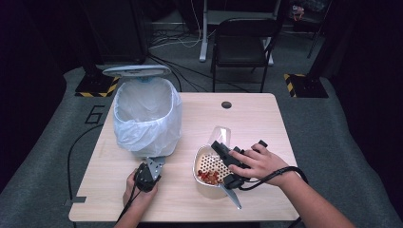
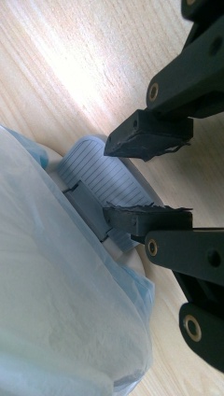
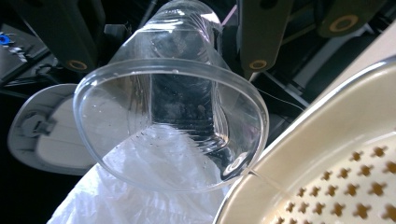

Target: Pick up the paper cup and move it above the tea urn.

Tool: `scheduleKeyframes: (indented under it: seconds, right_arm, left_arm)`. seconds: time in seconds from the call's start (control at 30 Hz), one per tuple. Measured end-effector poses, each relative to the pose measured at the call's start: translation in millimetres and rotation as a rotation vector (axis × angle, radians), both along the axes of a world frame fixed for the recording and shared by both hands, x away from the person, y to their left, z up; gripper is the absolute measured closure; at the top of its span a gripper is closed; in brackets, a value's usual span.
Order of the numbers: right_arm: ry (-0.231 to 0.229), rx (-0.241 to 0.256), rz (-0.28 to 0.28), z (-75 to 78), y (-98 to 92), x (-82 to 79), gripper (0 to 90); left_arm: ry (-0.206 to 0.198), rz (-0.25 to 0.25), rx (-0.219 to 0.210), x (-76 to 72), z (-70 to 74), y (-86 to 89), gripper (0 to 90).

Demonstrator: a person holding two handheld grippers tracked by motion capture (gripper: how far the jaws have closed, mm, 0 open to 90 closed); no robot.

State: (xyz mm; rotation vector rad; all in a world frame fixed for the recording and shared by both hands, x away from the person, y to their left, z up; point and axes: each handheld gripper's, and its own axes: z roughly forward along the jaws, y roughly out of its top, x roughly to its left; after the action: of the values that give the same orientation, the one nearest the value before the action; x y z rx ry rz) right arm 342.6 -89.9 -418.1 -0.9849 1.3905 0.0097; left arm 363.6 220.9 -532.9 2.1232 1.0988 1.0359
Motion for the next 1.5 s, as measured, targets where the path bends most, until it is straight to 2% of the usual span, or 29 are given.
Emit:
scheduleKeyframes:
  seconds: [0.1, 0.13, 0.17, 0.5, 0.8, 0.83, 0.87, 0.97, 1.03, 1.33, 1.5]
  right_arm:
    - [-0.018, -0.01, 0.006, -0.3, -0.4, -0.4, 56.7]
    - [-0.023, -0.029, 0.011, 1.4, 0.1, -0.9, 56.7]
    - [-0.022, -0.007, 0.009, 0.1, -0.4, -1.1, 56.7]
    - [-0.026, -0.023, 0.011, -0.2, 0.3, 0.0, 56.5]
    - [-0.01, 0.002, 0.01, 1.3, 2.1, -0.2, 56.4]
    - [-0.012, -0.02, 0.012, 3.5, 2.6, -0.3, 56.4]
    - [-0.006, -0.003, 0.012, 2.5, 2.4, -0.1, 56.3]
    - [-0.008, 0.008, 0.008, 3.3, 1.8, 0.0, 56.2]
    - [0.005, -0.016, 0.01, 4.9, 2.5, 0.3, 56.2]
    - [0.023, -0.001, 0.009, 5.2, 3.0, 0.1, 56.1]
    - [0.103, 0.078, -0.009, 11.0, 2.3, -0.3, 56.1]
  left_arm:
    - [0.0, 0.0, 0.0, 0.0, 0.0, 0.0, 64.4]
    - [-0.001, 0.0, 0.0, 0.0, 0.0, 0.0, 64.5]
    - [0.0, 0.0, 0.001, 0.0, 0.0, 0.1, 64.4]
    - [-0.001, 0.0, 0.0, 0.0, -0.1, -0.1, 64.4]
    - [0.0, 0.0, 0.0, 0.0, 0.0, 0.0, 64.4]
    - [0.0, 0.0, 0.0, 0.0, 0.0, -0.1, 64.5]
    - [0.0, 0.0, 0.001, 0.0, 0.0, 0.0, 64.4]
    - [0.0, 0.0, 0.001, 0.0, 0.0, 0.0, 64.4]
    - [0.0, 0.0, 0.0, 0.0, 0.0, 0.0, 64.4]
    - [0.001, -0.001, 0.001, 0.0, 0.2, 0.3, 64.5]
    - [-0.005, 0.003, -0.008, 0.1, -0.4, -0.3, 64.5]
